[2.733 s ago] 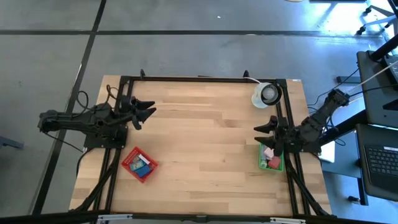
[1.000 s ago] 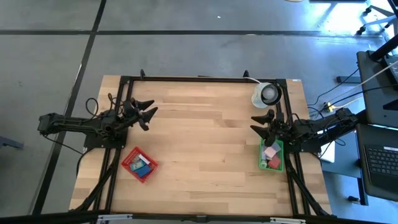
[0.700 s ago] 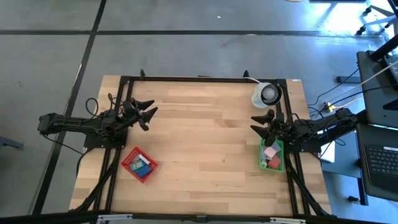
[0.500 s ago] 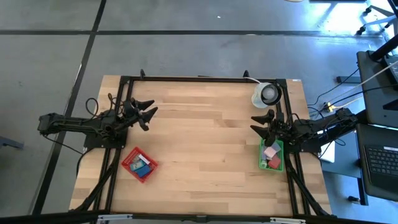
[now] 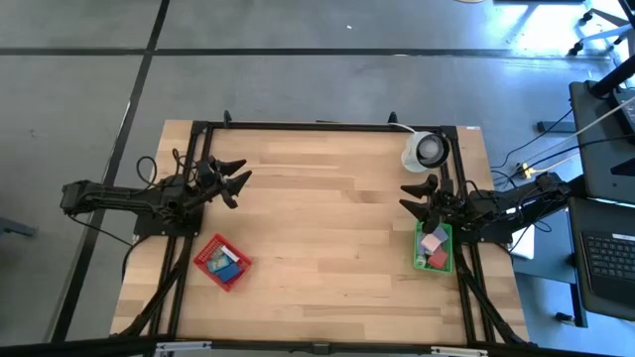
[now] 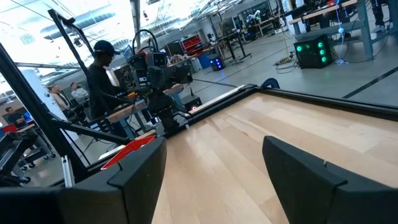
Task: Pick & Place Office items
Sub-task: Return to Home Position
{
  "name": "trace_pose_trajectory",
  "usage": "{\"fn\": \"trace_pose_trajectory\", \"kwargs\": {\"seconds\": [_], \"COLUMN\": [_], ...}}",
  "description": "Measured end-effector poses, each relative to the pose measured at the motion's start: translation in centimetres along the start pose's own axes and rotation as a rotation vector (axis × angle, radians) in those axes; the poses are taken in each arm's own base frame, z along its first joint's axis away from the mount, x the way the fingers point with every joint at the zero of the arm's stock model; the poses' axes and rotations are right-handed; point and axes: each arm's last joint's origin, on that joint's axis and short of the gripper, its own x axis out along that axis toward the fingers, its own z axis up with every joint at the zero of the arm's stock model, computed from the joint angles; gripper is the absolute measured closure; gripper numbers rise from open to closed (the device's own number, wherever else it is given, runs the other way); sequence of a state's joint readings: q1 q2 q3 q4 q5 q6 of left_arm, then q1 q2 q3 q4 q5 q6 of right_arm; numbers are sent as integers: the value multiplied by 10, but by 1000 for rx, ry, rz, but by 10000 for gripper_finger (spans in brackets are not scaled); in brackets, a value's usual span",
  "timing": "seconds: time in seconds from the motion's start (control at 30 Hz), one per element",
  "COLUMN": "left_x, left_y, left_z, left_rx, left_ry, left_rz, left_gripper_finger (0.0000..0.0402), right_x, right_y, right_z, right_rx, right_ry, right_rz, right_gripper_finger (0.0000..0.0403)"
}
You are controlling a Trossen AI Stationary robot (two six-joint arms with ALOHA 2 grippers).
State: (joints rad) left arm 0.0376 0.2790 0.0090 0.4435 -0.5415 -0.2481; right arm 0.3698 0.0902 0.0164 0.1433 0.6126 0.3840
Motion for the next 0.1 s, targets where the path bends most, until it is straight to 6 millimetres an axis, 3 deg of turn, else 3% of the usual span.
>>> {"fn": "trace_pose_trajectory", "kwargs": {"seconds": [0.1], "left_x": [0], "left_y": [0], "left_z": [0], "left_rx": [0], "left_ry": [0], "left_rz": [0], "left_gripper_finger": [176], "right_x": [0], "right_y": [0], "right_z": [0], "right_rx": [0], "right_ry": [0], "right_rz": [0], "right_gripper_finger": [133]}}
